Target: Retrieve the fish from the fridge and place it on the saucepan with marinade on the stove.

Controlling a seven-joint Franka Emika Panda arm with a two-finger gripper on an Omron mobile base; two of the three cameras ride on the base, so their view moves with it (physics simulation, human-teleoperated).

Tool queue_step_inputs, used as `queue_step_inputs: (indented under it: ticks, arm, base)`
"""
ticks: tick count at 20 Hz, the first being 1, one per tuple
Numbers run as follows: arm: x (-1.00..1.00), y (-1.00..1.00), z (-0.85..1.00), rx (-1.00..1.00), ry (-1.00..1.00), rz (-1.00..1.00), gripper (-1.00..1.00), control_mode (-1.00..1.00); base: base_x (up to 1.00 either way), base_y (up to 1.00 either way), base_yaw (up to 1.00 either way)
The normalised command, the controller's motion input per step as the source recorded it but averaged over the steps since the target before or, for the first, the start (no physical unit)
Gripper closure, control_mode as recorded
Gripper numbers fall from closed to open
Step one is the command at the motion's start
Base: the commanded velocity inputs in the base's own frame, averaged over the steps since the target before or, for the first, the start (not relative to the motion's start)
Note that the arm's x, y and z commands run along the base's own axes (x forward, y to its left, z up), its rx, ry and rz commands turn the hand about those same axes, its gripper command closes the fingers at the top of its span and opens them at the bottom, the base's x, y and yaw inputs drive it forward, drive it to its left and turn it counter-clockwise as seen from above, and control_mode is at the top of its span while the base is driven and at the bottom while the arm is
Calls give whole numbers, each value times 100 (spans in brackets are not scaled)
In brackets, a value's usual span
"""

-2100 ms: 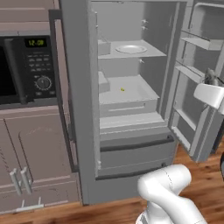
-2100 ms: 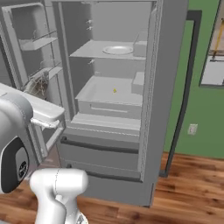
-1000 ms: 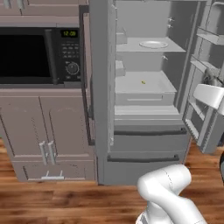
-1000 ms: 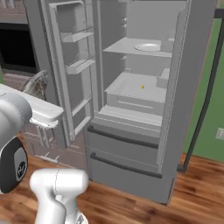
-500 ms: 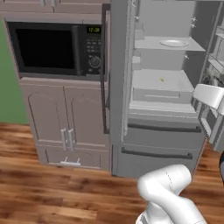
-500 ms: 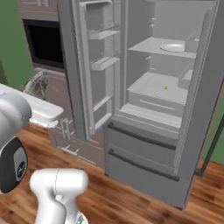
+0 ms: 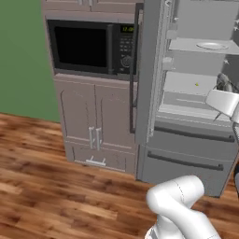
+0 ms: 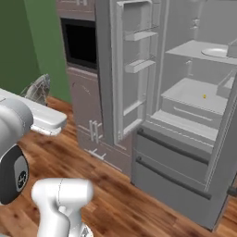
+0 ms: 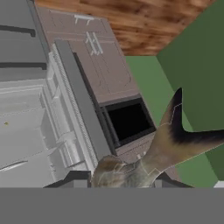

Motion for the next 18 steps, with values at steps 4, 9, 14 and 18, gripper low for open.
queue_step_inputs:
  ticks: [4, 9, 14, 18]
  arm:
    - [0, 0, 0, 0, 0, 0, 100, 100]
    - [0, 0, 0, 0, 0, 0, 100, 100]
    - [0, 0, 0, 0, 0, 0, 100, 100]
    - [0, 0, 0, 0, 0, 0, 100, 100]
  base:
    - [-38, 0, 32]
    - [-35, 0, 32]
    - [-33, 0, 33]
    - [-29, 0, 34]
